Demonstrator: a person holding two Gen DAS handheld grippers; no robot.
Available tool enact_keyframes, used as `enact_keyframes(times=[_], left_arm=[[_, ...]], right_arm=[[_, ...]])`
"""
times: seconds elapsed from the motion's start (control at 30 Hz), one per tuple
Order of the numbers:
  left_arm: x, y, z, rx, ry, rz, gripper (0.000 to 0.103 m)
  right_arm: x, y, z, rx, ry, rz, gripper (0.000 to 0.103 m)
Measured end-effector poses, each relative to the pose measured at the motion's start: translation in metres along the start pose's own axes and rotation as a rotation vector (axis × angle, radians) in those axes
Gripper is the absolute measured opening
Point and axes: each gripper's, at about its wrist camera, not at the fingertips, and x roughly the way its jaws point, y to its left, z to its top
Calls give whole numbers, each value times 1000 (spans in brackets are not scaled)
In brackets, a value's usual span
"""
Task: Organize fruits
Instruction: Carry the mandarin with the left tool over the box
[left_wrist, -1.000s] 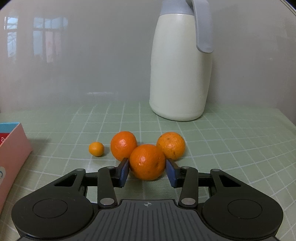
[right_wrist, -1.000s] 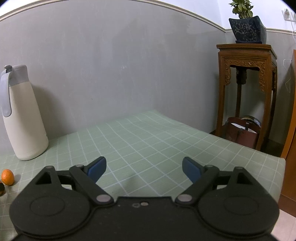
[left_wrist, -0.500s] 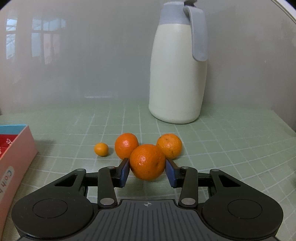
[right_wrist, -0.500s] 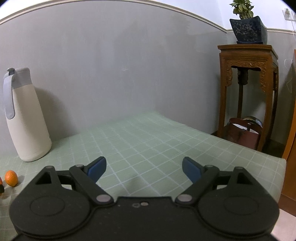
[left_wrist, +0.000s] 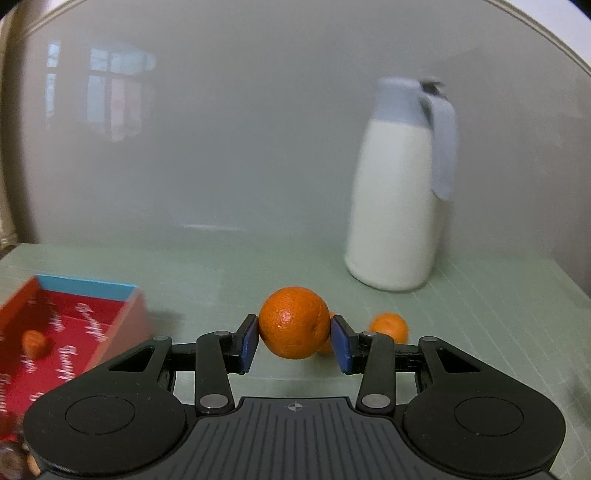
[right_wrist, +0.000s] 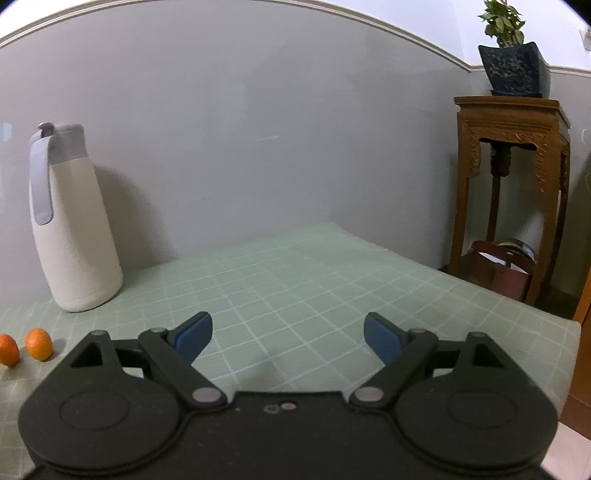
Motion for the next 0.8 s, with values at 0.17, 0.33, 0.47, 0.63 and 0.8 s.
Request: enact_keyframes(times=[0.17,0.33,0.47,0.63,0.8], left_arm=[[-16,39,8,-28,-31,59,42],[-21,88,9,-64,-34,151,42],[-18,128,4,-114,1,215,42],[-8,170,-10,-182,66,279,42],[7,196,-25,-229,134,321,42]], right_arm=[[0,12,-1,-26,4,22,89],[-3,26,-3,-49,2,34,89],[-5,37,-5,-62,5,49,89],[-9,56,-7,-89,7,76,89],[-14,76,-9,-112,4,110,89]])
